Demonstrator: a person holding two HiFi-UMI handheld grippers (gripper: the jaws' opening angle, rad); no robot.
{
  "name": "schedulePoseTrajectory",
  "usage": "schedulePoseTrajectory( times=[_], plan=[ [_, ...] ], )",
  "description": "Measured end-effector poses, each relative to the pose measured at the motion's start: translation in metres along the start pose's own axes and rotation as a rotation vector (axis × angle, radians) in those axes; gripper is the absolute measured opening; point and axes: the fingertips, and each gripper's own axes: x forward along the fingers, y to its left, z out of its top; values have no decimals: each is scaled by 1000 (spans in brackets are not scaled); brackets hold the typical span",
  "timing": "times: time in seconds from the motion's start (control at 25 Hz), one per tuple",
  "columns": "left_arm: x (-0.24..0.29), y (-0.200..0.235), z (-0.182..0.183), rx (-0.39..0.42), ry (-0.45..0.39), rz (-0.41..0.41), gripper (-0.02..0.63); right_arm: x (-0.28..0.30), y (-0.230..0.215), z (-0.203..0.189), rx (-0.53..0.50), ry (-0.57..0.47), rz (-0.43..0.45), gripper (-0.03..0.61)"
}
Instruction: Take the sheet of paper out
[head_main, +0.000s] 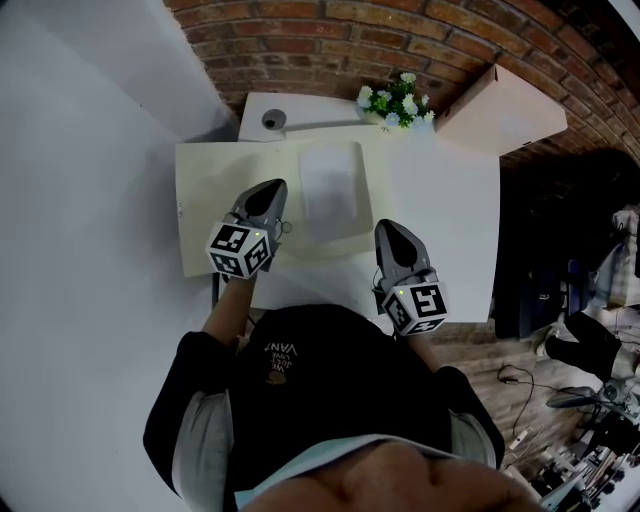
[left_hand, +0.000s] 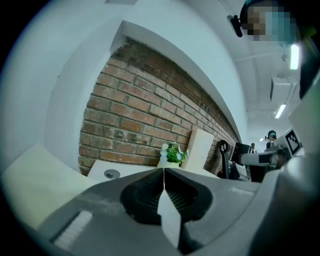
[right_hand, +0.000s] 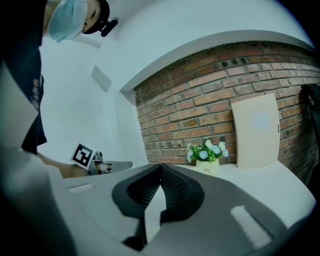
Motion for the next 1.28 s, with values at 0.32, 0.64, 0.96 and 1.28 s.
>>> schedulePoseTrajectory(
  times=[0.32, 0.64, 0.96, 1.28],
  plan=[
    [15, 17, -32, -57, 109, 20, 24, 5, -3, -3, 3, 10, -9, 0],
    [33, 22, -67, -169, 206, 10, 106, 7, -5, -6, 11, 19, -25, 0],
    [47, 17, -92, -242, 292, -9, 181, 6, -7, -13, 20, 34, -24, 0],
    [59, 17, -120, -372, 365, -2, 212, 3, -12, -16, 24, 36, -37, 0]
  ],
)
